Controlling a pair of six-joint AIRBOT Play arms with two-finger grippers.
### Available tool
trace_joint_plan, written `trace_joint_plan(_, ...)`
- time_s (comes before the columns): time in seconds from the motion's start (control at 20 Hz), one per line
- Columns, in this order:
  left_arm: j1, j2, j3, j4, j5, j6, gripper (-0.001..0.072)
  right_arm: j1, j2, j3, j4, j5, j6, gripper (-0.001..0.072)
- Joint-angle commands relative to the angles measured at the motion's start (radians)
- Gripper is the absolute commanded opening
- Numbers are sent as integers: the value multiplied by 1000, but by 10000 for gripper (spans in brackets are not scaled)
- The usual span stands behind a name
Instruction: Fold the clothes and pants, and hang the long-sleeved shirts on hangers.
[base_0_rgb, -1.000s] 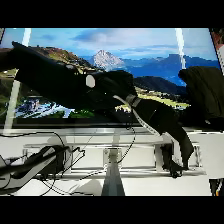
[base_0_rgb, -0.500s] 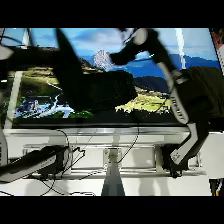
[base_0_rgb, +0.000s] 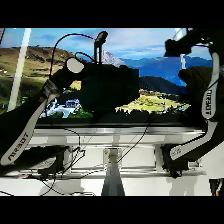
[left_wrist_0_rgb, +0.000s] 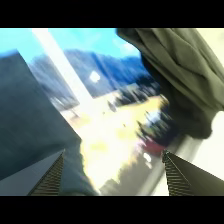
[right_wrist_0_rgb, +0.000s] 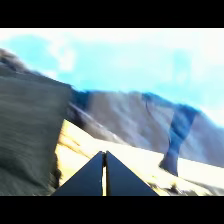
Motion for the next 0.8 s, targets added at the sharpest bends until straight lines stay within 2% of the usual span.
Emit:
trace_joint_plan(0.0,48,-11,1,27,28,51,651,-113,3,-102,166,65,-127,18)
trace_joint_plan(0.05,76,-11,1,74,24,51,552,-132,3,-165,277,75,-170,19)
trace_joint_plan(0.1,104,-13,1,136,23,51,464,-140,2,-229,364,67,-191,70)
trace_joint_plan(0.15,125,-14,1,195,23,51,381,-139,2,-300,429,46,-191,318)
trace_joint_plan(0.2,143,-16,1,258,23,51,198,-127,2,-372,465,23,-190,545)
trace_joint_plan(0.25,153,-19,1,313,19,51,16,-107,2,-431,468,-2,-191,629)
trace_joint_plan(0.35,157,-32,1,380,-12,51,20,-49,2,-547,436,-82,-200,629)
trace_joint_plan(0.55,123,-94,0,388,-143,51,19,72,1,-698,448,-307,-211,628)
trace_joint_plan(0.75,29,-164,0,370,-190,51,19,161,1,-705,534,-381,-214,629)
